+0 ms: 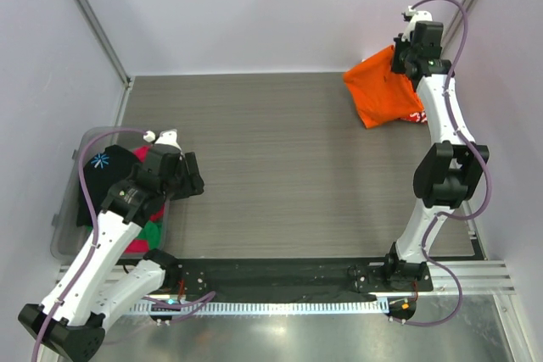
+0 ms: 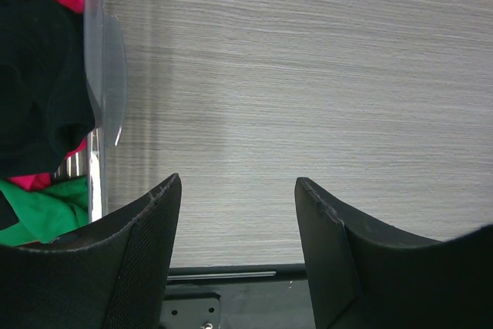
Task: Fold and stack the t-shirts
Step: Neatly place the folded tshirt to the corner
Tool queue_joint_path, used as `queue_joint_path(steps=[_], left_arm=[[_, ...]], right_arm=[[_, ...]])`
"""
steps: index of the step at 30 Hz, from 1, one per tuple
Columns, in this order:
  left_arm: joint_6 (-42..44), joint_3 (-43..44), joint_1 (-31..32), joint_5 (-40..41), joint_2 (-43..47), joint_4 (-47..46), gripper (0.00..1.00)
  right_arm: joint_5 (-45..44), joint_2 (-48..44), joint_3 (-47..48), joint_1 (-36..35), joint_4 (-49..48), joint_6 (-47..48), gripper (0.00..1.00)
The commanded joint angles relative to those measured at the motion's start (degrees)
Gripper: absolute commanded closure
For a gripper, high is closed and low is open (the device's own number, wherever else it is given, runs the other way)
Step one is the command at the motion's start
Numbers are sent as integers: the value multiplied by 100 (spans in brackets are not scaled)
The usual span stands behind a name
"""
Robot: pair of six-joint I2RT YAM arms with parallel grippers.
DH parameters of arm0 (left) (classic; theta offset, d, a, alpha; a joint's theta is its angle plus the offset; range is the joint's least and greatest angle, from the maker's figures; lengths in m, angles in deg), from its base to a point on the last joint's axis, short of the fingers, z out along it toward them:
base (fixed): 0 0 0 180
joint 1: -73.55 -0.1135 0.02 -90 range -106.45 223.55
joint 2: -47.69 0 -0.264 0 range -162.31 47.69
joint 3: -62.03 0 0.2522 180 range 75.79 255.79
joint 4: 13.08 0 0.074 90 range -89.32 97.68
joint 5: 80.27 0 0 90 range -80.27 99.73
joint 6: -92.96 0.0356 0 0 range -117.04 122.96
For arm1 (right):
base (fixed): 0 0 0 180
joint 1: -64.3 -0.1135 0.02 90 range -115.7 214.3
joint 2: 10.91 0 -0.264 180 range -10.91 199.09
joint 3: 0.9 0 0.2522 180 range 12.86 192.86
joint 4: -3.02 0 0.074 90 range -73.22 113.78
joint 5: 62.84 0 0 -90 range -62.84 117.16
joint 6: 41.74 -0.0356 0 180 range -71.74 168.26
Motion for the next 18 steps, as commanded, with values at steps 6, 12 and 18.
queue_joint_path(steps=[6,12,18], left_arm=[[-64,-25,-32,117,117,-200,38],[-64,-17,-32,117,20,-208,39],[-73,-17,-32,152,11,-200,39]], right_arm=[[-31,102,851,240,-745,-311,99],[-31,436,939,548,-965,-838,99],[161,884,1026,733,-1220,-1111,99]])
